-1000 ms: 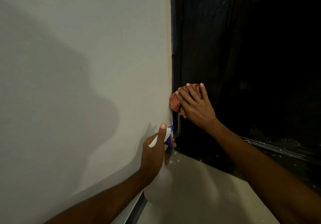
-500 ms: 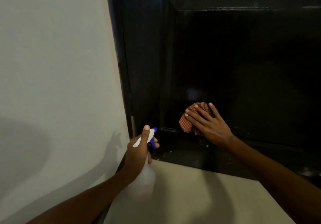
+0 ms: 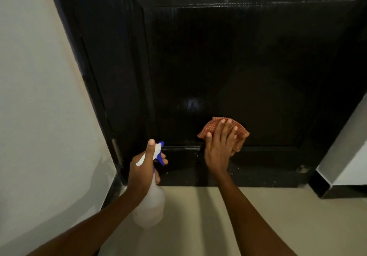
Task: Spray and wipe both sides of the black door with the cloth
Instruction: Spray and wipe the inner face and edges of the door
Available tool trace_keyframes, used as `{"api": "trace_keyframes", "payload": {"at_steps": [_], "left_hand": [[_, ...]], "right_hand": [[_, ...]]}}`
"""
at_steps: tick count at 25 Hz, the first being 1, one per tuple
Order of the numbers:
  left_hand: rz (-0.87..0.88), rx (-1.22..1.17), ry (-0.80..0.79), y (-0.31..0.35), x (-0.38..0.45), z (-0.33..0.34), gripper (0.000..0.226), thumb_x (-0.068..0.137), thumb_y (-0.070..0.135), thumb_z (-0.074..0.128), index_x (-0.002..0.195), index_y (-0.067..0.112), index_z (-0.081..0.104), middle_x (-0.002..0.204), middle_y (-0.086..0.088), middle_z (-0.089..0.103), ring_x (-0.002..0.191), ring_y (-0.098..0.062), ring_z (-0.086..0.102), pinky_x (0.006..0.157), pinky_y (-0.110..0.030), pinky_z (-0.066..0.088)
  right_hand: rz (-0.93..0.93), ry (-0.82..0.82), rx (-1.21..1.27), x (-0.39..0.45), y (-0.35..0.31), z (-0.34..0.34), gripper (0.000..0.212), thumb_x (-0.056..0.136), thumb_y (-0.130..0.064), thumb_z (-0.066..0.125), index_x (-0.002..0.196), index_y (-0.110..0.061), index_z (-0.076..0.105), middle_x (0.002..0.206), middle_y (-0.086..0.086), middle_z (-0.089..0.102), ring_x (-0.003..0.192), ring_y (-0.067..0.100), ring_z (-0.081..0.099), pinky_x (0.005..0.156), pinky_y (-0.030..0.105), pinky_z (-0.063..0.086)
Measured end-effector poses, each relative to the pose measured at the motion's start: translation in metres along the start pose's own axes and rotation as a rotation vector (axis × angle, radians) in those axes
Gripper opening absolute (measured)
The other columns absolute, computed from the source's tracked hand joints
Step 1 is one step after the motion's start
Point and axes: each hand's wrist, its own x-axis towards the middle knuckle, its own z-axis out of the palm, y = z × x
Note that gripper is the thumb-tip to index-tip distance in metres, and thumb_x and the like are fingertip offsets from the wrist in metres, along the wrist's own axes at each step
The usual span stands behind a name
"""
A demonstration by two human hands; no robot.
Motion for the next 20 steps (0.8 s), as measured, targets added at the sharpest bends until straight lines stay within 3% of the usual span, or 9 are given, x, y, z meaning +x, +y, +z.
{"api": "trace_keyframes", "payload": {"at_steps": [2, 5, 8, 10, 13, 16, 19, 20], "left_hand": [[-0.048, -0.025, 0.007, 0.000, -0.001, -0.004, 0.071, 0.077, 0.067, 0.038, 0.085, 0.004, 0.070, 0.083, -0.014, 0.074, 0.062, -0.028, 0.065, 0.062, -0.037, 0.052], [-0.077, -0.001, 0.030, -0.004, -0.004, -0.009, 0.064, 0.091, 0.058, 0.038, 0.084, 0.003, 0.071, 0.083, -0.014, 0.074, 0.078, -0.029, 0.069, 0.079, -0.042, 0.053], [-0.087, 0.012, 0.079, -0.009, 0.001, -0.015, 0.059, 0.097, 0.053, 0.038, 0.084, 0.005, 0.072, 0.082, -0.012, 0.074, 0.079, -0.026, 0.069, 0.072, -0.033, 0.051], [-0.110, 0.013, 0.096, -0.010, 0.011, -0.022, 0.058, 0.098, 0.053, 0.037, 0.086, 0.007, 0.071, 0.086, -0.011, 0.073, 0.083, -0.028, 0.068, 0.066, -0.030, 0.048], [-0.116, -0.013, 0.159, -0.006, 0.020, -0.031, 0.059, 0.099, 0.054, 0.036, 0.091, 0.007, 0.071, 0.086, -0.011, 0.073, 0.083, -0.029, 0.068, 0.062, -0.031, 0.048], [-0.055, 0.004, 0.217, 0.000, 0.022, -0.038, 0.062, 0.099, 0.054, 0.033, 0.097, 0.005, 0.072, 0.086, -0.009, 0.073, 0.076, -0.025, 0.067, 0.055, -0.024, 0.048], [-0.008, 0.035, 0.234, 0.006, 0.017, -0.045, 0.066, 0.096, 0.056, 0.031, 0.093, 0.005, 0.072, 0.085, -0.009, 0.073, 0.070, -0.023, 0.065, 0.043, -0.009, 0.045], [0.003, 0.042, 0.229, 0.007, 0.015, -0.048, 0.070, 0.092, 0.059, 0.030, 0.092, 0.004, 0.072, 0.084, -0.010, 0.073, 0.070, -0.024, 0.065, 0.044, -0.010, 0.046]], "right_hand": [[-0.064, 0.013, -0.041, 0.004, 0.005, 0.014, 0.069, 0.109, -0.050, 0.022, 0.163, -0.022, -0.010, 0.170, 0.009, -0.017, 0.155, 0.037, -0.018, 0.124, 0.053, -0.015], [-0.433, -0.047, -0.194, 0.004, 0.011, 0.027, 0.072, 0.107, -0.047, 0.034, 0.164, -0.025, -0.004, 0.171, 0.009, -0.013, 0.155, 0.040, -0.015, 0.122, 0.054, -0.017], [-0.854, -0.130, -0.323, 0.013, -0.007, 0.037, 0.074, 0.102, -0.043, 0.041, 0.164, -0.028, 0.005, 0.172, 0.005, -0.007, 0.157, 0.036, -0.006, 0.124, 0.051, -0.013], [-1.013, -0.117, -0.341, 0.034, -0.032, 0.033, 0.076, 0.099, -0.040, 0.041, 0.164, -0.028, 0.005, 0.171, 0.002, -0.006, 0.156, 0.032, -0.001, 0.124, 0.046, -0.015], [-1.028, -0.035, -0.321, 0.054, -0.082, 0.027, 0.070, 0.104, -0.043, 0.037, 0.164, -0.027, 0.003, 0.170, 0.001, -0.006, 0.157, 0.027, -0.006, 0.125, 0.045, -0.012], [-0.848, 0.037, -0.250, 0.053, -0.130, 0.036, 0.070, 0.106, -0.055, 0.032, 0.164, -0.025, 0.008, 0.172, 0.001, -0.004, 0.157, 0.028, -0.012, 0.125, 0.047, -0.011], [-0.778, 0.026, -0.225, 0.039, -0.131, 0.054, 0.075, 0.104, -0.057, 0.040, 0.164, -0.023, 0.012, 0.172, 0.003, -0.003, 0.155, 0.027, -0.019, 0.123, 0.047, -0.018], [-0.795, 0.010, -0.227, 0.029, -0.121, 0.059, 0.075, 0.103, -0.056, 0.042, 0.164, -0.024, 0.013, 0.172, 0.003, -0.003, 0.156, 0.027, -0.019, 0.122, 0.046, -0.019]]}}
